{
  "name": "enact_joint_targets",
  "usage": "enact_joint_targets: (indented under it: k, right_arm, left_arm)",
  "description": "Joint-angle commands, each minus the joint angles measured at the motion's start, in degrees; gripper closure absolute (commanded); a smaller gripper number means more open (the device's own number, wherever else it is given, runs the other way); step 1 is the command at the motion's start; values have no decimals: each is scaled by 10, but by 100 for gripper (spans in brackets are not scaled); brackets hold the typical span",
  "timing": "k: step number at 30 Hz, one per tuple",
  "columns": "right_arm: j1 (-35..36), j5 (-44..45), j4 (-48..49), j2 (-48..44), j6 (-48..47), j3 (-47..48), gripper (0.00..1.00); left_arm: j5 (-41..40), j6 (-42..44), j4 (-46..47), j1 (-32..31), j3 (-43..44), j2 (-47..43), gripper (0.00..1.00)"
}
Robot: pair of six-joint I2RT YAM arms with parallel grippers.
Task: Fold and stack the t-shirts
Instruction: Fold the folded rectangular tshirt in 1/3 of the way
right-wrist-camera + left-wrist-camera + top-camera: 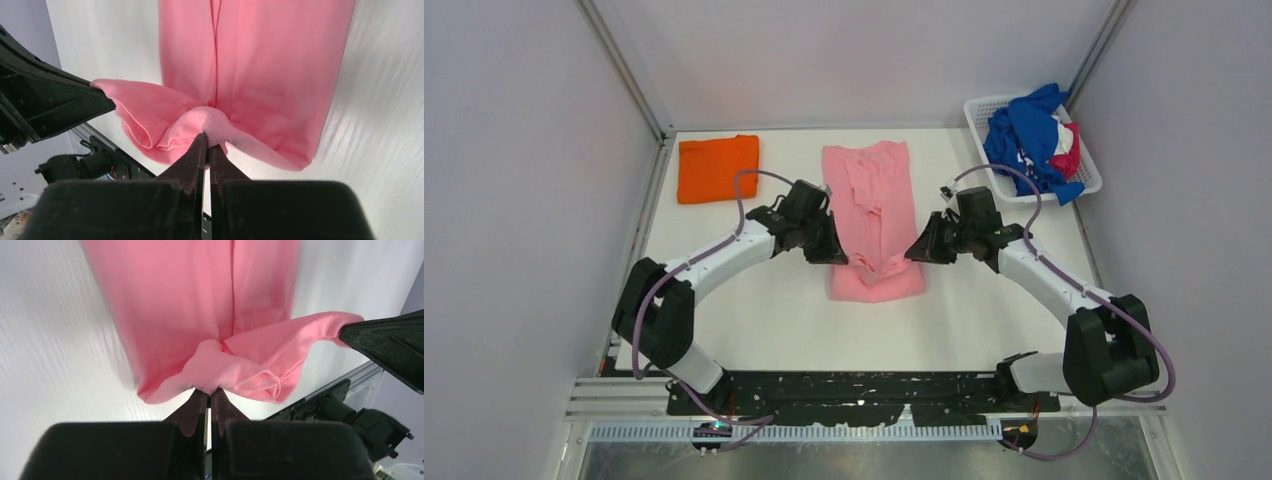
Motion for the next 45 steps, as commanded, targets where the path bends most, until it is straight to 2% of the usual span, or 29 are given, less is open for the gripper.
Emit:
enact_joint_targets:
  k: [1,12,26,29,31,33,34,35,37,38,39,40,41,45]
  right_arm:
    - [-29,-19,50,55,6,68,95]
    - [-60,-30,66,199,5,182,95]
    - [-81,-12,69,290,5,248,95]
    - [-84,-7,70,310,9,267,91]
    - [-87,-6,72,335,13,283,86]
    - [-90,-6,73,355,18,303,74]
    - [-92,-4,76,360,22,309,62]
    - [-94,-2,76,372,23,326,58]
    - [-100,0,76,380,28,344,39]
    - [-103,3,75,379,30,348,23]
    - [-104,4,74,373,29,349,16]
    - [-105,6,73,367,23,347,5]
    - [-105,6,73,353,20,337,3]
    - [-104,9,67,295,-4,271,4]
  left_arm:
    - [-14,30,-28,37,72,44,100]
    - [10,61,-59,99,195,159,100]
    - [37,78,-73,128,304,275,100]
    - [38,77,-87,133,333,299,99]
    - [38,76,-94,138,347,310,86]
    - [38,73,-94,143,356,318,69]
    - [39,72,-96,146,360,319,65]
    - [38,70,-97,149,365,319,58]
    - [35,66,-98,157,374,316,34]
    - [34,63,-98,161,377,311,20]
    - [37,62,-98,164,378,305,6]
    - [37,63,-97,166,376,296,1]
    - [37,64,-95,166,369,285,1]
    - [49,64,-71,164,296,219,0]
